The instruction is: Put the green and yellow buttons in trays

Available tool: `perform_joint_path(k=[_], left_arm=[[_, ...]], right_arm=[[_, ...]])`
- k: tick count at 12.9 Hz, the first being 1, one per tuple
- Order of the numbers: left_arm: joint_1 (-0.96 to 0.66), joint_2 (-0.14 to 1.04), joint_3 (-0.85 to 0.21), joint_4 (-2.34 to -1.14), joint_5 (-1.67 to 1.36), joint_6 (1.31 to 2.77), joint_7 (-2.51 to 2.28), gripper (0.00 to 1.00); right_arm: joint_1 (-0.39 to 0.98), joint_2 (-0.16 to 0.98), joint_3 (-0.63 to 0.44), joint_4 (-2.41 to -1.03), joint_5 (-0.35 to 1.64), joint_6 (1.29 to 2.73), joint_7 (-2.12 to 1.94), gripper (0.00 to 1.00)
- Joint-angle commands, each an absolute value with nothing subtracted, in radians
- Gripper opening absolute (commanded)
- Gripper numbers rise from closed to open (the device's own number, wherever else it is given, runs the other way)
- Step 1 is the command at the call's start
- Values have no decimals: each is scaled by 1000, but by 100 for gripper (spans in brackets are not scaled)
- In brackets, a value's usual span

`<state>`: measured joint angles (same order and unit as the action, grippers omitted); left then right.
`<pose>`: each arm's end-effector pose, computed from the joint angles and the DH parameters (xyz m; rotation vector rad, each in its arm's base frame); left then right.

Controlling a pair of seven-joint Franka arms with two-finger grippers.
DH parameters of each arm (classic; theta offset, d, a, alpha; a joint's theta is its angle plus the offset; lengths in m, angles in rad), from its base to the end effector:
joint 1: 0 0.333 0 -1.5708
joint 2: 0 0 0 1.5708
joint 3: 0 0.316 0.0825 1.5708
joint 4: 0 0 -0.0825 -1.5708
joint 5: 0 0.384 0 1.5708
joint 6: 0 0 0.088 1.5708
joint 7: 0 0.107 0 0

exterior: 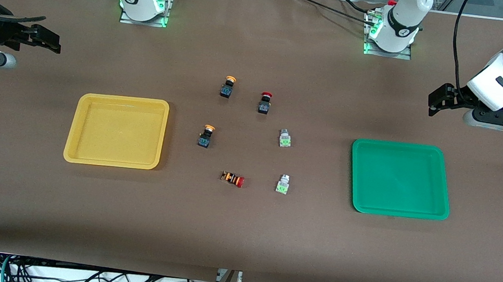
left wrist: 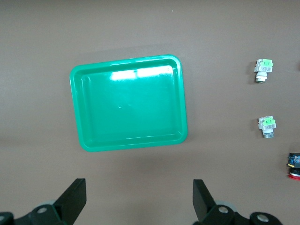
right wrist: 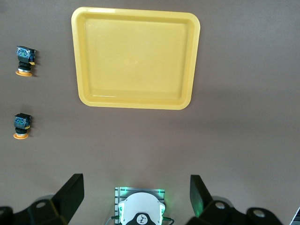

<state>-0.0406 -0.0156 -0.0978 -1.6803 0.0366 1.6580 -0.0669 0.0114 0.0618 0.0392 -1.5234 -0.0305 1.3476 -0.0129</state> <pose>0.5501 -0.0733 0.5888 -3.1009 0.1160 0.0044 0.5469 0.0232 0.5956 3.0860 0.0934 -0.3676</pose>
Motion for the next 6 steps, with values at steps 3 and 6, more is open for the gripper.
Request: perform_joint_path(k=[3, 6], left_arm=[[-37, -8, -98, -1660, 31, 1657, -46, 100], [-37, -6, -98, -1658, 31, 1655, -46, 100]], right_arm=[[8, 78, 38, -1499, -32, 1339, -14, 100], [32, 109, 44, -1500, -40, 1368, 2, 100]])
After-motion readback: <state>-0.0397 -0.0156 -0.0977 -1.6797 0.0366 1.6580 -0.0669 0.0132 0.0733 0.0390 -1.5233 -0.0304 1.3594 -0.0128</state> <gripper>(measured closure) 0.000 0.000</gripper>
